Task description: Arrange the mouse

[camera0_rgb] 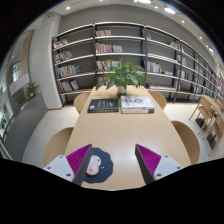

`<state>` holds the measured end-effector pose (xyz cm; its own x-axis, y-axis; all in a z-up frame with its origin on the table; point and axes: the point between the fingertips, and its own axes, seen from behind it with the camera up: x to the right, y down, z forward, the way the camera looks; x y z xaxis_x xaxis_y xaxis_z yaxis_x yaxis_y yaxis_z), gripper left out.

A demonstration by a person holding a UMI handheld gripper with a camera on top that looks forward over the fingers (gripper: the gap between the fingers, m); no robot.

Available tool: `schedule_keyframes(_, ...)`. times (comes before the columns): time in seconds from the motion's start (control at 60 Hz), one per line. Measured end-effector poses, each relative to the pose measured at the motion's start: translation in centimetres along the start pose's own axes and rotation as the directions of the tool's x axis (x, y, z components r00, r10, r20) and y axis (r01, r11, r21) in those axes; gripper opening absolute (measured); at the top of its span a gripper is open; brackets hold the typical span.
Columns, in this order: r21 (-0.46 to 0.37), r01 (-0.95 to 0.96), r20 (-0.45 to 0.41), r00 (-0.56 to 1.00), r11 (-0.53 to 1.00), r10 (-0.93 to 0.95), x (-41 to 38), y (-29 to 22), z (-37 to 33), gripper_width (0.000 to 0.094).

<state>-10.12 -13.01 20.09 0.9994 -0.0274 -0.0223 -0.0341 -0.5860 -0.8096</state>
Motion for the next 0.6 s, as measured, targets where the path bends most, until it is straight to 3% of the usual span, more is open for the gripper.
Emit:
schedule_keyframes(0.133,0.029,-0.001,-0.024,1.0,1.0,0.002,3.8,-0.8,-3.4,0.0852)
schedule_keyframes(0.3,0.019,0.002,-0.06,0.998,1.0,-0.001,8.1,1.7,-6.2,0.0853)
schedule_keyframes(0.6,-0.003,0.022,-0.042,0.999,1.0,-0.022,10.6,6.0,-8.3,0.0851)
